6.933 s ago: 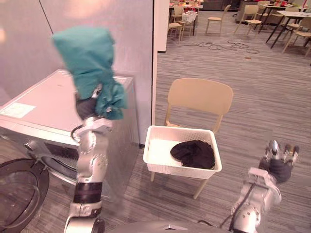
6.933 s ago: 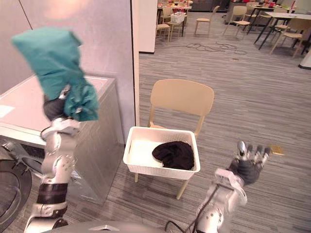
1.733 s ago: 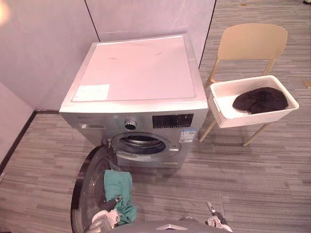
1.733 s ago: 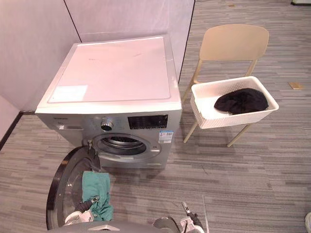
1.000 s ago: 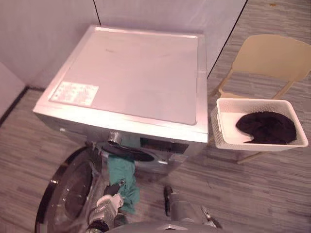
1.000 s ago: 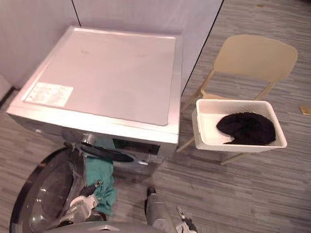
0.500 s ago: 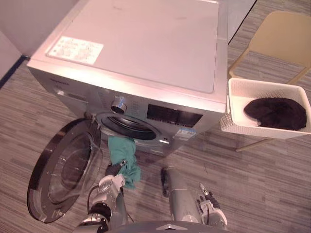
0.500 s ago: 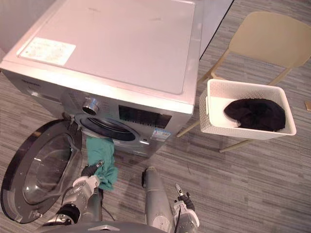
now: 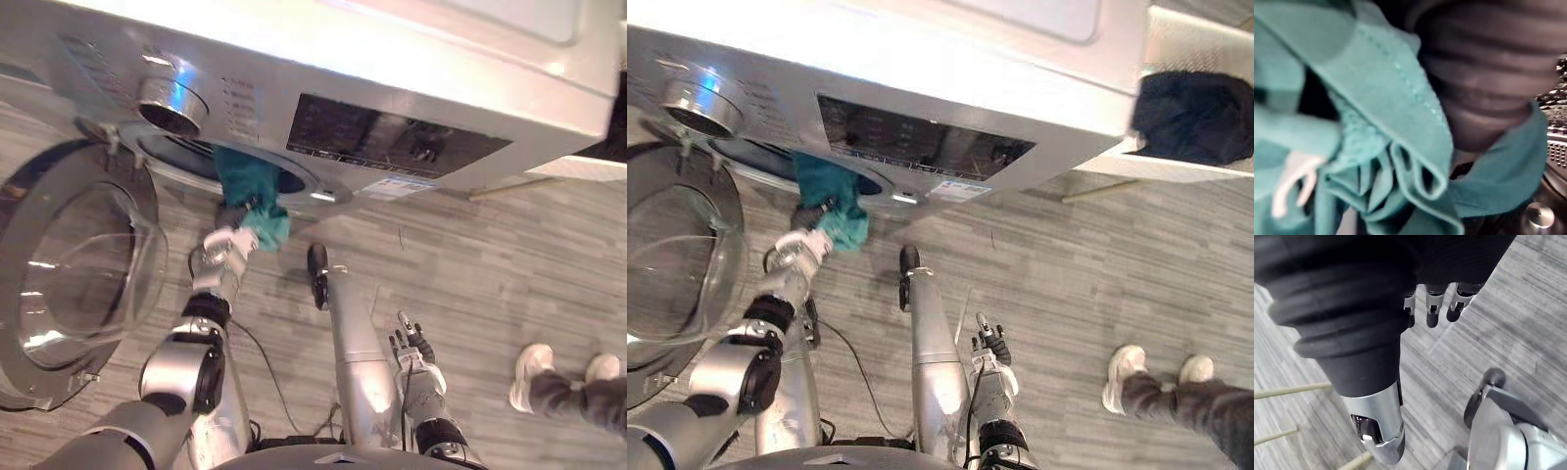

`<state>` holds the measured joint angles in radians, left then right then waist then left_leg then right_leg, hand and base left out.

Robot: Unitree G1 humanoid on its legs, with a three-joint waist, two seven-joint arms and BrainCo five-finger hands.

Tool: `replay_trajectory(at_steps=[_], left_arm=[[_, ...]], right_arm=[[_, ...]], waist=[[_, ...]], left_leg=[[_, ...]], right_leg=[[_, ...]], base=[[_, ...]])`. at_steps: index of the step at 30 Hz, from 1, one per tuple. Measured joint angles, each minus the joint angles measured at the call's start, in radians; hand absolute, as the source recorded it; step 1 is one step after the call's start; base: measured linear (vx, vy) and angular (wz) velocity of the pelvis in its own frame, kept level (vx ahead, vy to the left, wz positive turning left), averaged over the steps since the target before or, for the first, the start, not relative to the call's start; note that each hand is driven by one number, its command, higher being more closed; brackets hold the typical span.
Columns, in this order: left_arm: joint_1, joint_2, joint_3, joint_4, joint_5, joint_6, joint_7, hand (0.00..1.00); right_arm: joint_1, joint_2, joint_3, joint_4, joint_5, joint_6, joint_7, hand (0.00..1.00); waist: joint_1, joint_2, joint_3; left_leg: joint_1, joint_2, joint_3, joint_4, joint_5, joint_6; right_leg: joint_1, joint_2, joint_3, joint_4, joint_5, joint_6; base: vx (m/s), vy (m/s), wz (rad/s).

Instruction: Pick up the laundry basket with both hands and put the clothes into the washing machine.

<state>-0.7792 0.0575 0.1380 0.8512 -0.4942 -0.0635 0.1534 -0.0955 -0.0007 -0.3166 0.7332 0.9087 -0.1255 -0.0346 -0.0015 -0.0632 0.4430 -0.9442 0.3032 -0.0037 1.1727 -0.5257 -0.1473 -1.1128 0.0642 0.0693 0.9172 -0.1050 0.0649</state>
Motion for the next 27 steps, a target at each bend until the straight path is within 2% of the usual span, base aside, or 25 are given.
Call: replay_trajectory(at_steps=[4, 10, 14, 22, 23, 25, 27], left_arm=[[-0.106, 0.072, 0.042, -0.014, -0.073, -0.004, 0.018, 1.00], [-0.268, 0.189, 0.049, -0.017, -0.134, -0.008, 0.020, 1.00], [-0.360, 0.229, 0.042, -0.078, -0.199, -0.027, 0.041, 1.00], [-0.572, 0.263, -0.137, -0.131, -0.229, -0.074, 0.060, 1.00], [-0.599, 0.268, -0.167, -0.131, -0.229, -0.078, 0.058, 0.00], [-0.611, 0.293, -0.206, -0.132, -0.224, -0.091, 0.058, 0.00], [-0.644, 0.314, -0.263, -0.132, 0.001, -0.069, 0.121, 0.00]], right_arm=[[0.001, -0.001, -0.002, -0.002, 0.008, -0.003, 0.001, 0.00], [0.002, -0.001, -0.009, -0.005, 0.008, -0.002, 0.003, 0.00], [0.011, 0.000, -0.010, -0.001, 0.017, -0.002, 0.005, 0.00], [0.011, -0.006, -0.009, -0.012, 0.031, -0.002, 0.011, 0.00], [0.011, -0.008, -0.009, -0.012, 0.031, -0.002, 0.012, 0.00], [0.016, -0.009, -0.009, -0.013, 0.032, -0.002, 0.013, 0.00], [0.024, -0.010, -0.009, -0.014, 0.038, -0.003, 0.015, 0.00]], waist=[[-0.003, -0.004, 0.015], [-0.003, -0.016, 0.035], [-0.003, -0.019, 0.039], [-0.013, -0.019, 0.040], [-0.018, -0.019, 0.040], [-0.024, -0.020, 0.040], [-0.024, -0.021, 0.041]], left_leg=[[-0.074, 0.005, -0.023, 0.023, 0.000, 0.000], [-0.158, 0.007, -0.041, 0.034, 0.004, -0.002], [-0.193, 0.006, -0.046, 0.038, 0.004, -0.002], [-0.199, 0.003, -0.032, 0.045, -0.001, 0.009], [-0.203, 0.003, -0.028, 0.045, -0.002, 0.010], [-0.214, 0.003, -0.024, 0.045, -0.001, 0.013], [-0.235, 0.003, -0.024, 0.052, 0.002, 0.015]], right_leg=[[-0.056, 0.010, -0.009, -0.002, 0.015, 0.007], [-0.115, 0.012, -0.027, -0.027, 0.037, 0.010], [-0.144, 0.012, -0.029, -0.031, 0.046, 0.015], [-0.152, 0.014, -0.020, -0.037, 0.049, 0.021], [-0.155, 0.014, -0.016, -0.042, 0.053, 0.024], [-0.165, 0.014, -0.012, -0.050, 0.061, 0.026], [-0.182, 0.015, -0.011, -0.051, 0.070, 0.029]], base=[[0.00, 0.026, -0.03], [0.00, 0.053, -0.01], [0.02, 0.064, -0.01], [0.00, 0.066, -0.03], [-0.02, 0.079, -0.07], [-0.02, 0.080, -0.05], [-0.01, 0.079, -0.03]])
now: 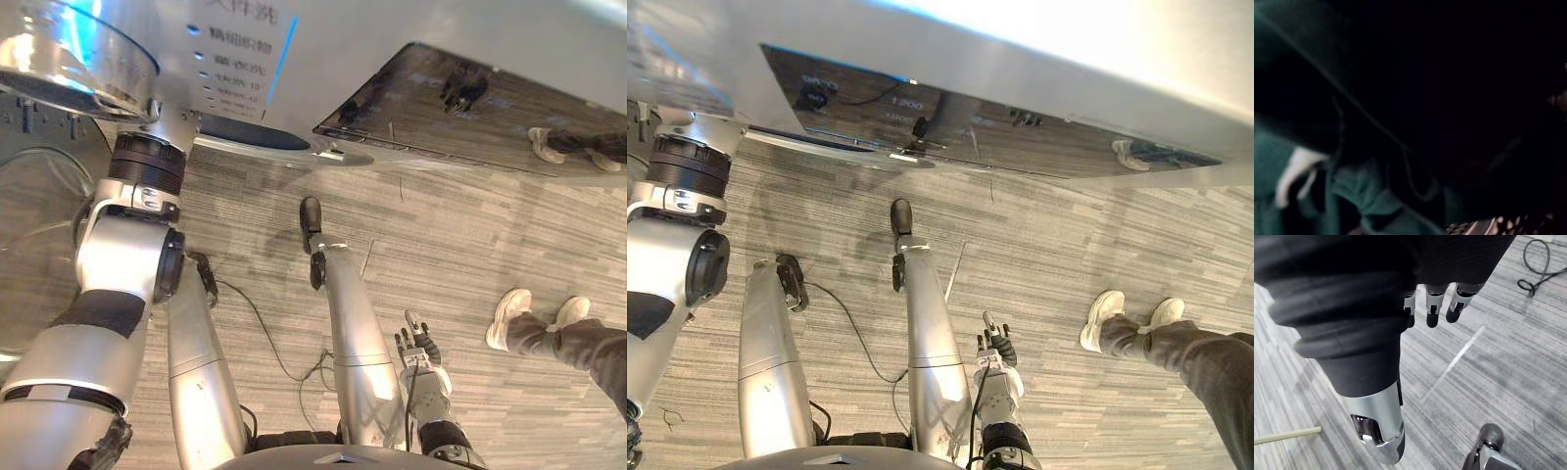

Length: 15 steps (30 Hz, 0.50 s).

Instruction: Pick up the laundry basket with both hands and put the clothes into the washing machine.

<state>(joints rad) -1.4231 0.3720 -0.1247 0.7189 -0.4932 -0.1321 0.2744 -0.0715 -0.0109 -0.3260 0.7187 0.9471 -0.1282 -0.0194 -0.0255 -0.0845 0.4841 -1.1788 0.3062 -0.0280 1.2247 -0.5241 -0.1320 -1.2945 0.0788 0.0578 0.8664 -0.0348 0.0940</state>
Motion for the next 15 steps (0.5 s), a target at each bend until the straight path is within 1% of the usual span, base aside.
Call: replay_trajectory(at_steps=[1, 2, 3, 4, 6, 7, 11, 15], left_arm=[[-0.019, 0.012, -0.033, 0.000, 0.095, 0.014, 0.026, 0.00], [-0.031, 0.022, -0.054, 0.000, 0.203, 0.026, 0.033, 0.00], [-0.034, 0.035, -0.072, 0.000, 0.295, 0.028, 0.048, 0.00], [-0.034, 0.044, -0.084, 0.001, 0.398, 0.045, 0.066, 0.00], [-0.034, 0.048, -0.103, 0.001, 0.482, 0.073, 0.070, 0.00], [-0.034, 0.048, -0.115, 0.001, 0.496, 0.082, 0.066, 0.00], [-0.034, 0.046, -0.116, 0.001, 0.496, 0.087, 0.050, 0.00], [-0.034, 0.035, -0.111, 0.002, 0.497, 0.092, 0.048, 0.00]], right_arm=[[0.002, 0.000, 0.000, 0.001, 0.000, -0.001, 0.005, 0.00], [0.007, 0.000, 0.000, 0.000, 0.000, -0.005, 0.016, 0.00], [0.014, 0.000, 0.000, 0.000, 0.000, -0.010, 0.024, 0.00], [0.022, 0.000, 0.000, 0.002, 0.001, -0.017, 0.030, 0.00], [0.035, 0.001, -0.003, 0.005, 0.010, -0.017, 0.032, 0.00], [0.040, 0.001, -0.012, 0.005, 0.010, -0.017, 0.032, 0.00], [0.041, 0.001, -0.020, 0.008, 0.010, -0.016, 0.033, 0.00], [0.041, 0.001, -0.032, 0.010, 0.010, -0.016, 0.033, 0.00]], waist=[[-0.003, 0.000, 0.000], [-0.008, 0.000, 0.000], [-0.012, 0.000, 0.000], [-0.015, -0.005, 0.003], [-0.014, -0.014, 0.007], [-0.014, -0.014, 0.007], [-0.021, -0.014, 0.007], [-0.026, -0.014, 0.007]], left_leg=[[-0.004, 0.000, -0.002, 0.004, 0.000, 0.000], [-0.005, 0.000, -0.004, 0.009, 0.000, 0.001], [-0.006, 0.000, -0.004, 0.013, -0.002, 0.003], [-0.008, 0.000, -0.002, 0.013, -0.002, 0.004], [-0.008, -0.003, -0.002, 0.015, -0.003, 0.005], [-0.008, -0.006, -0.002, 0.015, -0.003, 0.005], [-0.008, -0.007, 0.000, 0.016, -0.002, 0.006], [-0.007, -0.008, -0.002, 0.016, -0.002, 0.006]], right_leg=[[-0.001, 0.000, 0.000, 0.000, 0.001, 0.000], [-0.001, -0.001, 0.000, 0.002, 0.001, 0.000], [-0.001, -0.002, 0.000, 0.004, 0.001, 0.000], [-0.002, -0.002, 0.000, 0.004, 0.002, 0.002], [-0.002, -0.002, 0.000, 0.003, 0.003, 0.003], [-0.002, -0.004, 0.002, 0.002, 0.003, 0.004], [-0.002, -0.004, 0.006, 0.003, 0.004, 0.005], [-0.002, -0.005, 0.005, 0.012, 0.003, 0.004]], base=[[-0.01, 0.074, -0.04], [0.00, 0.080, -0.04], [-0.01, 0.080, -0.02], [-0.01, 0.078, -0.01], [-0.02, 0.069, 0.03], [-0.02, 0.066, 0.04], [-0.02, 0.067, 0.00], [-0.01, 0.050, 0.02]])
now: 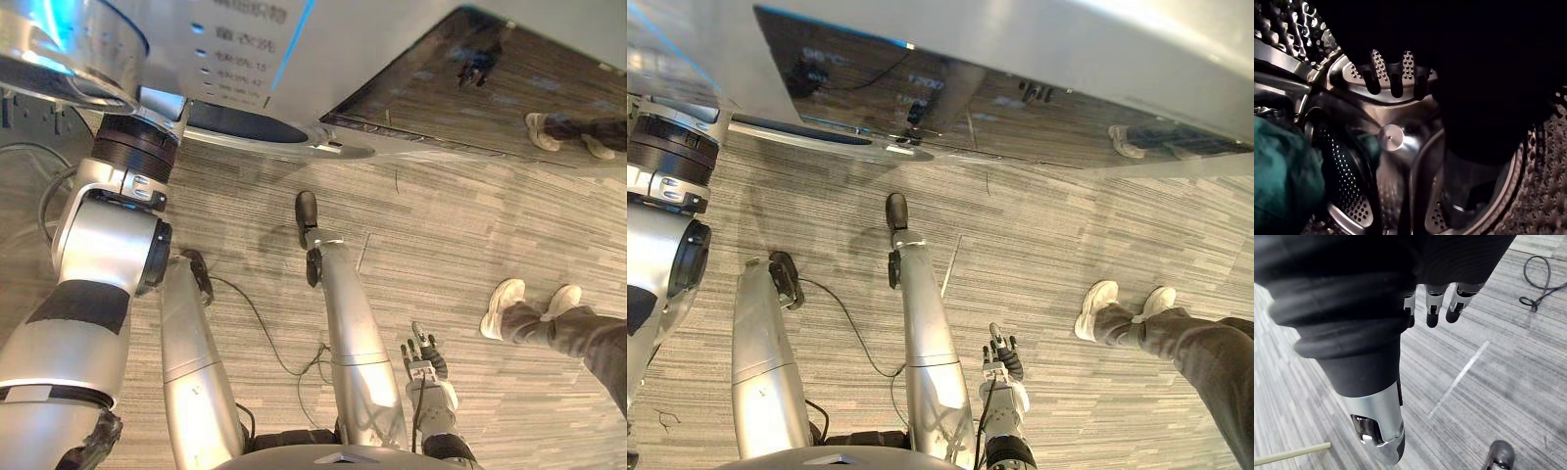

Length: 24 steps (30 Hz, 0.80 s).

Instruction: Pick up the laundry basket with both hands and put the clothes into the washing machine.

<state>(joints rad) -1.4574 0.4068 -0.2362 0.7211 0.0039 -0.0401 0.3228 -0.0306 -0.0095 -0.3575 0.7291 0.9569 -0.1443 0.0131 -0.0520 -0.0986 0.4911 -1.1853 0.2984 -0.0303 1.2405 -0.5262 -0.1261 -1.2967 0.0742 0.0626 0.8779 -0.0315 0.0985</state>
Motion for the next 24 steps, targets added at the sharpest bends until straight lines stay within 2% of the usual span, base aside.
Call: replay_trajectory(at_steps=[4, 7, 10, 14, 16, 22, 24], left_arm=[[0.000, -0.031, 0.029, 0.016, 0.002, 0.007, -0.003, 0.00], [0.042, -0.071, 0.094, 0.018, 0.018, 0.013, -0.005, 0.00], [0.178, -0.131, 0.184, 0.049, 0.019, 0.018, -0.005, 0.00], [0.452, -0.222, 0.298, 0.082, 0.019, 0.042, -0.010, 0.00], [0.631, -0.300, 0.361, 0.082, 0.021, 0.056, -0.012, 0.00], [0.859, -0.394, 0.404, 0.084, 0.021, 0.062, -0.027, 0.00], [0.953, -0.412, 0.414, 0.085, 0.021, 0.062, -0.033, 0.00]], right_arm=[[0.001, 0.001, -0.005, 0.005, 0.000, 0.000, 0.000, 0.00], [0.001, 0.002, -0.003, 0.004, 0.000, 0.000, 0.000, 0.00], [0.001, 0.001, 0.012, 0.003, 0.000, 0.000, 0.000, 0.00], [0.003, 0.002, 0.040, 0.003, -0.001, 0.002, 0.001, 0.00], [0.008, 0.000, 0.040, 0.002, -0.003, 0.002, 0.001, 0.00], [0.010, 0.000, 0.040, 0.015, -0.014, 0.002, -0.005, 0.00], [0.011, 0.000, 0.040, 0.040, -0.021, 0.002, -0.016, 0.00]], waist=[[0.000, 0.000, 0.000], [0.002, 0.000, -0.001], [0.006, -0.001, -0.001], [0.012, -0.002, -0.003], [0.020, -0.003, -0.004], [0.031, -0.006, -0.017], [0.040, -0.007, -0.049]], left_leg=[[0.000, -0.006, -0.006, 0.000, 0.005, 0.001], [0.005, -0.010, -0.015, 0.000, 0.009, -0.002], [0.039, -0.013, -0.021, -0.002, 0.011, -0.005], [0.125, -0.015, -0.019, -0.041, 0.017, -0.018], [0.199, -0.021, -0.014, -0.088, 0.031, -0.031], [0.359, -0.032, -0.005, -0.200, 0.068, -0.056], [0.446, -0.039, 0.005, -0.274, 0.090, -0.070]], right_leg=[[0.000, -0.007, -0.004, 0.014, -0.004, -0.003], [0.004, -0.017, -0.012, 0.026, -0.009, -0.007], [0.028, -0.022, -0.016, 0.047, -0.026, -0.015], [0.093, -0.025, -0.022, 0.055, -0.059, -0.031], [0.147, -0.034, -0.028, 0.057, -0.076, -0.049], [0.266, -0.053, -0.041, 0.053, -0.111, -0.082], [0.327, -0.058, -0.044, 0.031, -0.115, -0.090]], base=[[-0.01, 0.047, 0.07], [-0.02, 0.050, 0.10], [-0.02, 0.011, 0.10], [-0.04, -0.044, 0.11], [-0.02, -0.119, 0.19], [0.03, -0.148, 0.15], [0.08, -0.164, 0.05]])
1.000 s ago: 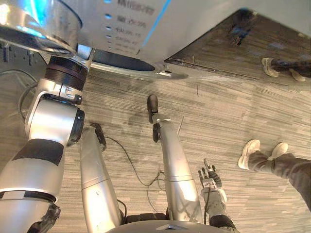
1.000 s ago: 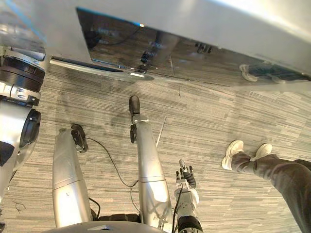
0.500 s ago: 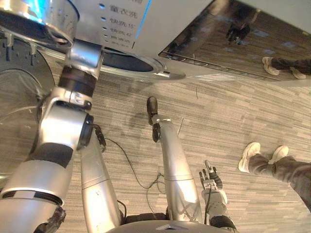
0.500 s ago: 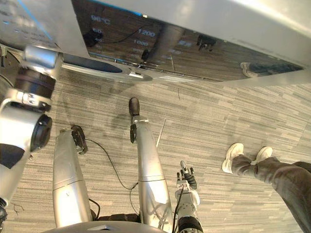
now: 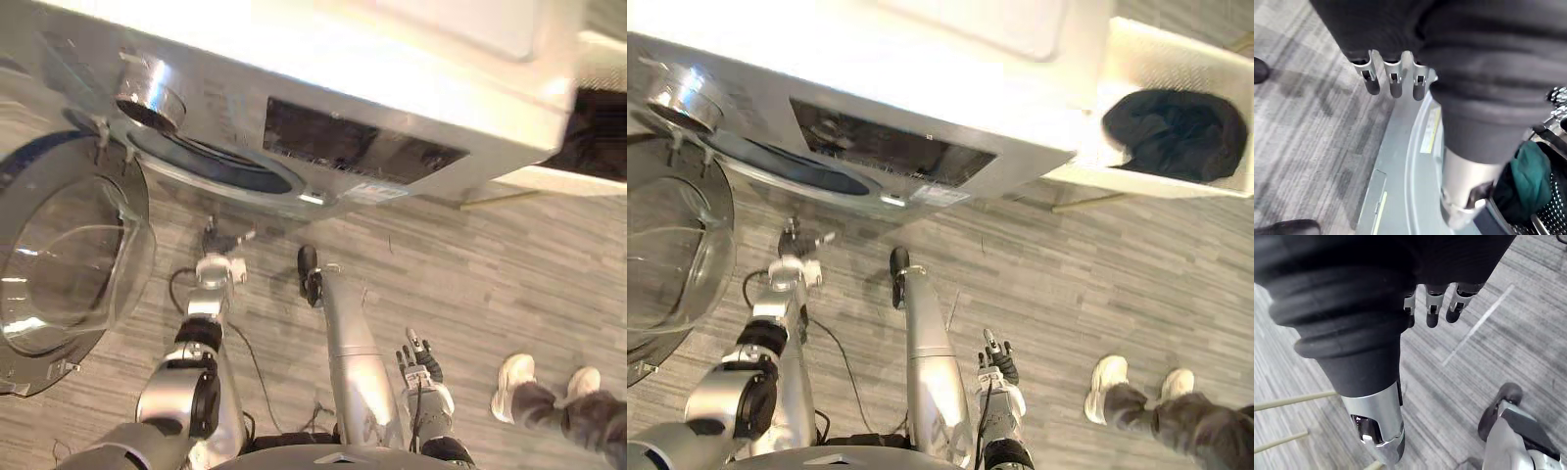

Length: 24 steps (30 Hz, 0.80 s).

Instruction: Pick up the laundry basket with both hands and put the clothes into the washing machine.

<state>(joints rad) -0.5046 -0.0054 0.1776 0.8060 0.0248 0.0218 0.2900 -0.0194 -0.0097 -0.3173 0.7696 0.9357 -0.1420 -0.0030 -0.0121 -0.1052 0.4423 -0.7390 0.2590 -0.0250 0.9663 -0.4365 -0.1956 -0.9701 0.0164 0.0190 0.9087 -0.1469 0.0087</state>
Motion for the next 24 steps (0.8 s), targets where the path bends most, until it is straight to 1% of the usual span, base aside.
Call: replay_trajectory(at_steps=[2, 3, 4, 5, 6, 7, 8, 9, 10, 11, 12, 13, 14, 15, 16, 17, 19, 21, 24], left_arm=[[0.065, -0.004, 0.000, 0.003, 0.000, -0.003, -0.013, 0.00], [0.111, -0.008, 0.000, 0.011, 0.000, -0.008, -0.015, 0.00], [0.134, -0.012, 0.000, 0.018, 0.000, -0.010, -0.018, 0.00], [0.172, -0.016, 0.001, 0.041, 0.000, -0.016, -0.034, 0.00], [0.204, -0.017, 0.000, 0.051, 0.000, -0.017, -0.041, 0.00], [0.251, -0.022, -0.002, 0.065, 0.012, -0.024, -0.054, 0.00], [0.270, -0.026, -0.002, 0.074, 0.026, -0.025, -0.059, 0.00], [0.306, -0.031, -0.003, 0.087, 0.052, -0.029, -0.077, 0.00], [0.336, -0.033, 0.000, 0.105, 0.071, -0.033, -0.087, 0.00], [0.348, -0.037, 0.002, 0.119, 0.082, -0.033, -0.093, 0.00], [0.376, -0.049, 0.012, 0.134, 0.099, -0.033, -0.105, 0.00], [0.386, -0.055, 0.020, 0.147, 0.099, -0.036, -0.110, 0.00], [0.403, -0.064, 0.026, 0.170, 0.099, -0.038, -0.122, 0.00], [0.415, -0.065, 0.034, 0.193, 0.097, -0.042, -0.125, 0.00], [0.421, -0.072, 0.045, 0.198, 0.096, -0.042, -0.128, 0.00], [0.430, -0.075, 0.069, 0.209, 0.087, -0.044, -0.131, 0.00], [0.435, -0.077, 0.086, 0.227, 0.074, -0.046, -0.136, 0.00], [0.446, -0.078, 0.082, 0.258, 0.064, -0.046, -0.163, 0.00], [0.445, -0.072, 0.043, 0.272, 0.057, -0.047, -0.174, 0.00]], right_arm=[[0.005, 0.000, 0.000, 0.019, -0.001, 0.004, -0.001, 0.00], [0.014, -0.003, 0.000, 0.037, -0.001, 0.011, -0.002, 0.00], [0.022, -0.002, 0.000, 0.042, -0.005, 0.014, -0.003, 0.00], [0.033, -0.002, 0.000, 0.052, -0.029, 0.018, -0.006, 0.00], [0.046, -0.002, 0.000, 0.061, -0.042, 0.019, -0.007, 0.00], [0.060, -0.002, 0.000, 0.076, -0.050, 0.020, -0.008, 0.00], [0.070, -0.002, -0.001, 0.078, -0.061, 0.020, -0.010, 0.00], [0.087, 0.000, -0.001, 0.080, -0.083, 0.021, -0.010, 0.00], [0.100, -0.001, -0.002, 0.081, -0.101, 0.023, -0.011, 0.00], [0.107, -0.001, -0.002, 0.081, -0.112, 0.025, -0.012, 0.00], [0.120, 0.000, -0.002, 0.081, -0.119, 0.031, -0.013, 0.00], [0.126, 0.002, -0.005, 0.081, -0.119, 0.033, -0.015, 0.00], [0.138, 0.002, -0.013, 0.083, -0.119, 0.038, -0.021, 0.00], [0.141, 0.005, -0.019, 0.100, -0.120, 0.039, -0.022, 0.00], [0.140, 0.004, -0.021, 0.113, -0.120, 0.040, -0.022, 0.00], [0.143, 0.001, -0.030, 0.132, -0.132, 0.041, -0.022, 0.00], [0.140, 0.000, -0.050, 0.160, -0.158, 0.043, -0.022, 0.00], [0.135, -0.011, -0.072, 0.206, -0.191, 0.063, -0.022, 0.00], [0.131, -0.018, -0.111, 0.268, -0.223, 0.084, -0.021, 0.00]], waist=[[0.002, 0.005, -0.013], [0.003, 0.010, -0.047], [0.005, 0.013, -0.064], [0.009, 0.020, -0.084], [0.013, 0.029, -0.104], [0.015, 0.042, -0.140], [0.016, 0.052, -0.155], [0.019, 0.060, -0.176], [0.019, 0.075, -0.201], [0.020, 0.083, -0.219], [0.019, 0.095, -0.255], [0.019, 0.101, -0.270], [0.015, 0.115, -0.301], [0.012, 0.123, -0.331], [0.012, 0.128, -0.343], [0.012, 0.136, -0.369], [0.013, 0.143, -0.391], [0.013, 0.154, -0.414], [0.007, 0.154, -0.422]], left_leg=[[0.084, -0.004, 0.004, -0.066, 0.022, -0.005], [0.126, -0.005, 0.013, -0.115, 0.039, -0.004], [0.152, -0.006, 0.021, -0.145, 0.050, -0.005], [0.213, -0.006, 0.034, -0.205, 0.071, -0.003], [0.256, -0.006, 0.044, -0.248, 0.084, -0.002], [0.312, -0.008, 0.058, -0.315, 0.105, 0.003], [0.338, -0.009, 0.063, -0.346, 0.116, 0.009], [0.396, -0.017, 0.082, -0.422, 0.142, 0.019], [0.448, -0.025, 0.096, -0.496, 0.164, 0.031], [0.471, -0.027, 0.107, -0.535, 0.177, 0.038], [0.525, -0.037, 0.123, -0.620, 0.211, 0.056], [0.554, -0.041, 0.133, -0.661, 0.227, 0.062], [0.598, -0.045, 0.148, -0.724, 0.253, 0.065], [0.634, -0.046, 0.163, -0.770, 0.271, 0.061], [0.651, -0.046, 0.166, -0.789, 0.278, 0.061], [0.685, -0.050, 0.178, -0.820, 0.283, 0.064], [0.712, -0.054, 0.195, -0.842, 0.284, 0.064], [0.749, -0.065, 0.223, -0.865, 0.285, 0.061], [0.779, -0.081, 0.220, -0.880, 0.288, 0.057]], right_leg=[[0.072, -0.003, -0.007, -0.031, 0.000, -0.001], [0.106, -0.008, -0.010, -0.059, 0.000, -0.001], [0.126, -0.011, -0.012, -0.077, 0.001, -0.002], [0.180, -0.013, -0.015, -0.118, 0.005, -0.006], [0.218, -0.014, -0.018, -0.152, 0.012, -0.007], [0.266, -0.017, -0.024, -0.205, 0.027, -0.005], [0.291, -0.019, -0.028, -0.232, 0.032, -0.003], [0.342, -0.029, -0.035, -0.286, 0.049, -0.004], [0.386, -0.035, -0.039, -0.344, 0.059, 0.001], [0.406, -0.041, -0.047, -0.374, 0.060, 0.003], [0.446, -0.055, -0.066, -0.432, 0.069, 0.013], [0.468, -0.058, -0.069, -0.462, 0.083, 0.013], [0.508, -0.062, -0.077, -0.513, 0.110, 0.016], [0.541, -0.063, -0.081, -0.555, 0.134, 0.023], [0.558, -0.061, -0.081, -0.575, 0.142, 0.027], [0.596, -0.059, -0.079, -0.626, 0.166, 0.033], [0.629, -0.053, -0.064, -0.676, 0.193, 0.039], [0.690, -0.050, -0.038, -0.770, 0.247, 0.051], [0.758, -0.062, -0.033, -0.865, 0.293, 0.068]], base=[[0.10, -0.138, 0.06], [0.10, -0.121, 0.08], [0.12, -0.098, 0.03], [0.13, -0.062, -0.04], [0.15, -0.043, -0.10], [0.10, -0.011, -0.09], [0.13, 0.013, -0.11], [0.14, 0.026, -0.09], [0.17, 0.039, -0.11], [0.16, 0.060, -0.11], [0.14, 0.064, -0.10], [0.18, 0.075, -0.05], [0.17, 0.062, 0.00], [0.16, 0.063, -0.01], [0.18, 0.101, -0.10], [0.14, 0.099, -0.16], [0.15, 0.117, -0.23], [0.16, 0.143, -0.29], [0.13, 0.129, -0.01]])
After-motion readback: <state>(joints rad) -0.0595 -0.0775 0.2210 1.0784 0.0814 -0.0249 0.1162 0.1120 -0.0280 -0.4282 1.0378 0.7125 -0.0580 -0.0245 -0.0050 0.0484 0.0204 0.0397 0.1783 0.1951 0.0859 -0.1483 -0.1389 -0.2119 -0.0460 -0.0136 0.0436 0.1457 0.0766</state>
